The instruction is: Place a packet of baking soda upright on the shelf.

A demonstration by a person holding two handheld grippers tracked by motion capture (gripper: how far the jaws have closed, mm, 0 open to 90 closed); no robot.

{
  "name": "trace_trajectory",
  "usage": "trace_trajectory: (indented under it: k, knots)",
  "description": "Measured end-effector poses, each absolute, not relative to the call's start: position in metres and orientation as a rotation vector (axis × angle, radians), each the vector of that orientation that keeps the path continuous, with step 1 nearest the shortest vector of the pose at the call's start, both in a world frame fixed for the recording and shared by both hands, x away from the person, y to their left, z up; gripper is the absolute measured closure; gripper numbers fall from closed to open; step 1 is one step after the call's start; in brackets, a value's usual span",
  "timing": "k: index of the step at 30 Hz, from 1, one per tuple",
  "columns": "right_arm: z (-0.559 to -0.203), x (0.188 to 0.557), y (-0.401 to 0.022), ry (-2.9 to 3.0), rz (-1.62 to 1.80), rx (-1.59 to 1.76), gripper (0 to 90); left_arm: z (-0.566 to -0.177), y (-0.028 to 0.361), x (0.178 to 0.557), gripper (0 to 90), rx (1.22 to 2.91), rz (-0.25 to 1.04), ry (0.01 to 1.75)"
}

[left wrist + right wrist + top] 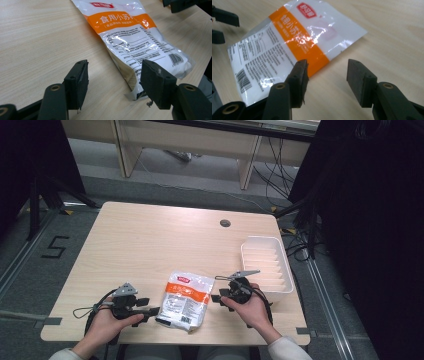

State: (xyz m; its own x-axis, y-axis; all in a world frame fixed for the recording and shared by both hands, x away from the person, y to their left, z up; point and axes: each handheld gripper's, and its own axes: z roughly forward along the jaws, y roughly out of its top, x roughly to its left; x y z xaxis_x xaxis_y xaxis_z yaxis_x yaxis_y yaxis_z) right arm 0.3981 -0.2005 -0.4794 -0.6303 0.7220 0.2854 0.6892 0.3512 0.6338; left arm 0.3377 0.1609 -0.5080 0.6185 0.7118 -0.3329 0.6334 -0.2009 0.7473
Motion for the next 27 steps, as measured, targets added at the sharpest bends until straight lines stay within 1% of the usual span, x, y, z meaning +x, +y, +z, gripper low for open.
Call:
trace_trajectory:
  k: [3,5,8,9,14,20,27]
  knots:
    - [-0.474,0.408,-0.198,2.551,1.115,1.322,48.8,-0.508,0.161,0.337,38.7,1.912,0.099,1.069]
    - [-0.470,0.420,-0.194,2.526,1.105,1.333,48.3,-0.508,0.161,0.336,38.9,1.922,0.096,1.061]
    - [-0.463,0.428,-0.190,2.546,1.071,1.373,47.5,-0.509,0.159,0.335,39.0,1.935,0.092,1.053]
    - [-0.462,0.439,-0.188,2.549,1.071,1.307,47.2,-0.509,0.159,0.335,39.1,1.935,0.092,1.050]
    - [-0.457,0.456,-0.182,2.640,0.969,1.293,44.9,-0.509,0.158,0.334,39.4,1.952,0.089,1.035]
    - [-0.456,0.475,-0.171,2.716,0.923,1.296,44.4,-0.508,0.154,0.332,40.6,1.961,0.077,1.012]
    - [-0.464,0.491,-0.161,2.788,0.842,1.305,43.4,-0.507,0.150,0.329,41.3,1.976,0.066,0.996]
